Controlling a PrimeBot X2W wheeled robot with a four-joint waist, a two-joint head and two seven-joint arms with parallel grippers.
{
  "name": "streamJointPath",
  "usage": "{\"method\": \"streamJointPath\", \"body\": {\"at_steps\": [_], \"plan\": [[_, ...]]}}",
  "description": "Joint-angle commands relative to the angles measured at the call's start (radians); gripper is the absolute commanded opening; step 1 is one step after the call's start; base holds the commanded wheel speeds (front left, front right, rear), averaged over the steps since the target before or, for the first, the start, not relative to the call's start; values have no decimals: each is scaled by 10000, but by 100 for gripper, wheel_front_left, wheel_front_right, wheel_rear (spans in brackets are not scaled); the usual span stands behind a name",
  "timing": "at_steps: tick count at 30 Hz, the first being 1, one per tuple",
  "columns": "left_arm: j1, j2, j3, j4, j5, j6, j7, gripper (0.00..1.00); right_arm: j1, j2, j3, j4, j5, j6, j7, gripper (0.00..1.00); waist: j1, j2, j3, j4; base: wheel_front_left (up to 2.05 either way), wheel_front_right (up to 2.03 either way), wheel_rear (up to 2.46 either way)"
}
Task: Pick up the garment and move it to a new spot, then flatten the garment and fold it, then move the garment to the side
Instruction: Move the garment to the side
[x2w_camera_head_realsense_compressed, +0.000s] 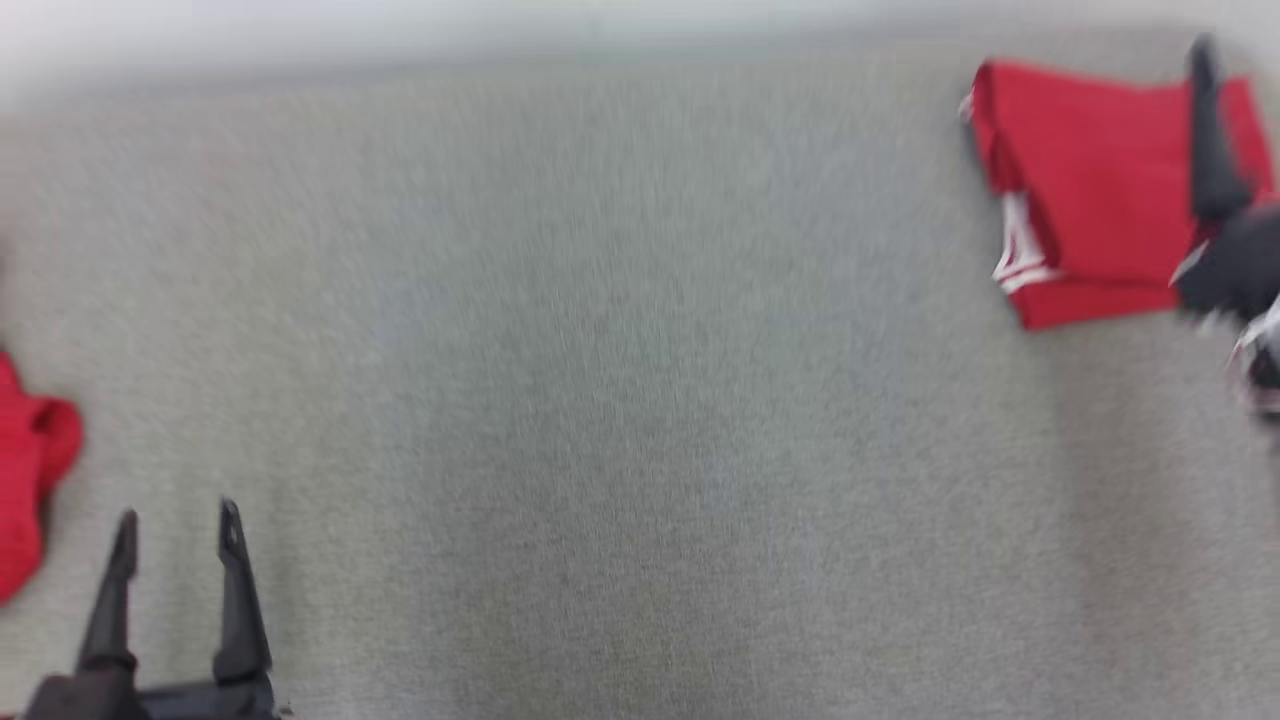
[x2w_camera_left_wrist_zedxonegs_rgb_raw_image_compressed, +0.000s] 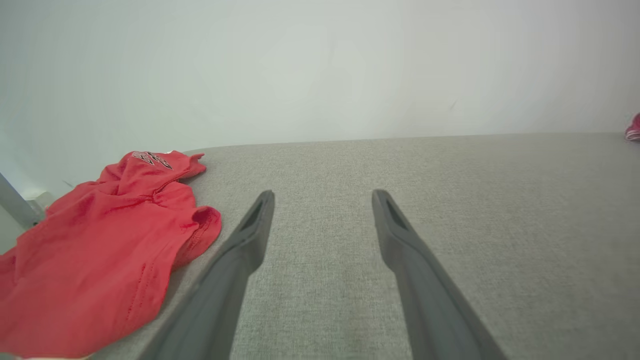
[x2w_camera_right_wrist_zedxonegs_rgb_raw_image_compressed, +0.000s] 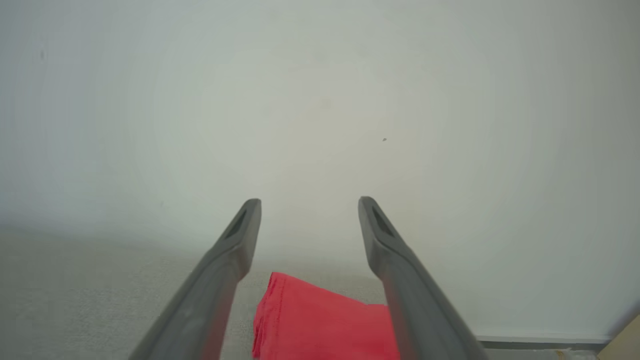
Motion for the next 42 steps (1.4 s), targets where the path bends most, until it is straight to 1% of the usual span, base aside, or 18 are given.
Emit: {"method": "streamJointPath", "body": {"at_steps": [1, 5, 6, 10, 14, 20, 26, 30, 36, 42], "plan": [[236, -81, -36, 93, -47, 35, -60, 100, 605, 202, -111, -226, 41, -28, 17, 100, 4, 3, -1577, 170, 0, 0, 0], [566, -144, -129, 316, -108, 53, 24, 100, 2137, 844, -558, -1270, -75, -26, 213, 100, 4, 3, -2224, 210, 0, 0, 0], [703, -141, -142, 383, -146, 87, 83, 100, 2974, 1191, -842, -1798, -184, -28, 348, 100, 4, 3, -2484, 211, 0, 0, 0], [975, -116, -145, 452, -197, 148, 213, 100, 4444, 1914, -1371, -2836, -374, -26, 636, 100, 4, 3, -2897, 181, 0, 0, 0], [986, -92, -209, 511, -244, 144, 354, 100, 5749, 2622, -2026, -3766, -554, -26, 901, 100, 4, 3, -3083, 254, 0, 0, 0], [999, 68, -124, 635, -320, 129, 492, 100, 7174, 3574, -2376, -4763, -898, -26, 1127, 100, 4, 3, -3236, 317, 0, 0, 0], [1137, 277, 74, 676, -413, 220, 725, 100, 8051, 4313, -2579, -5106, -1115, -26, 1163, 100, 4, 3, -3422, 471, 0, 0, 0], [1188, 474, 101, 740, -546, 67, 942, 100, 8405, 4639, -2746, -5024, -1063, -26, 1049, 100, 4, 3, -3567, 574, 0, 0, 0], [1384, 589, 261, 799, -778, -19, 861, 100, 8670, 4859, -2579, -4839, -1171, -26, 983, 100, 4, 3, -3692, 658, 0, 0, 0], [1339, 434, 385, 982, -1064, -87, 655, 100, 8706, 4938, -2472, -4621, -1280, -26, 948, 100, 4, 3, -3800, 774, 0, 0, 0]]}}
